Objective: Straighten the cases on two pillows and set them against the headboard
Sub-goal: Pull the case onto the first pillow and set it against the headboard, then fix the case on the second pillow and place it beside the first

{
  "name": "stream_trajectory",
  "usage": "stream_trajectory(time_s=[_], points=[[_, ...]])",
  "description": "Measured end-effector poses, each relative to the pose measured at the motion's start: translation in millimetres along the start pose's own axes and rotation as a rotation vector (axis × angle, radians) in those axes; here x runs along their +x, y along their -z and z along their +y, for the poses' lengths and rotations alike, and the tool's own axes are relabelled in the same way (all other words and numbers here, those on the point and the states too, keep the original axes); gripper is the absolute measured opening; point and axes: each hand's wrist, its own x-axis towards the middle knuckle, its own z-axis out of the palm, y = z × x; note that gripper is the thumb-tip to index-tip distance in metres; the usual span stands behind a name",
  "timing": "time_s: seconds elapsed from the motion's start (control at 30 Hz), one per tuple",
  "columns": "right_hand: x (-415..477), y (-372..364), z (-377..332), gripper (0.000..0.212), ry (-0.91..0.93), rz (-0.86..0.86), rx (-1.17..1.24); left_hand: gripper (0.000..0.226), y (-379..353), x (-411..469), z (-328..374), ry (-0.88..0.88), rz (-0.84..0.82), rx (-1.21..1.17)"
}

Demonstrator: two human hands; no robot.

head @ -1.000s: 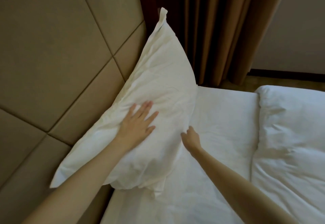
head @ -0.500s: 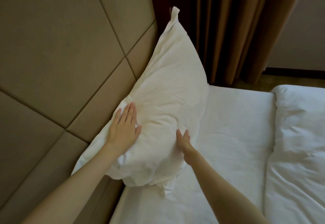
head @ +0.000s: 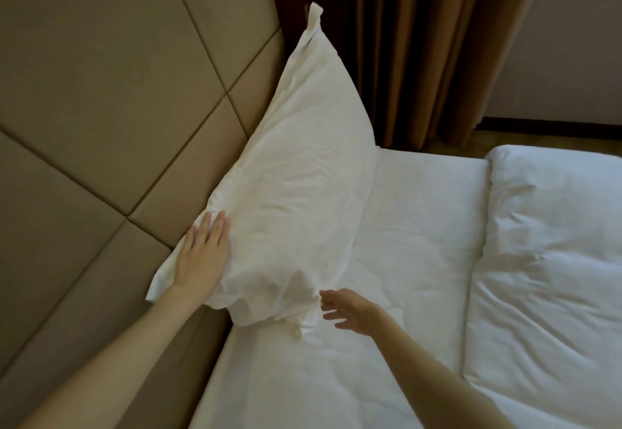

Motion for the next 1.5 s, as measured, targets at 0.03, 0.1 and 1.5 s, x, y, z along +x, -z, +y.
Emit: stream_trajectory(time_s=[0.03,0.1,1.5], points=[[-8,5,0,0.038,0.003,0.028,-0.014,0.067,0,-7,1,0.001,-0.023,-0.031],[-24,15,-1,0.025,0.017,0.083,-0.022,0.064,3,-18,6,0.005,-0.027,-0.134],[-468,77,241,0.023,0.523,0.458,0.229,0.023,204,-366,252,0.173,-0.381,-2.122]])
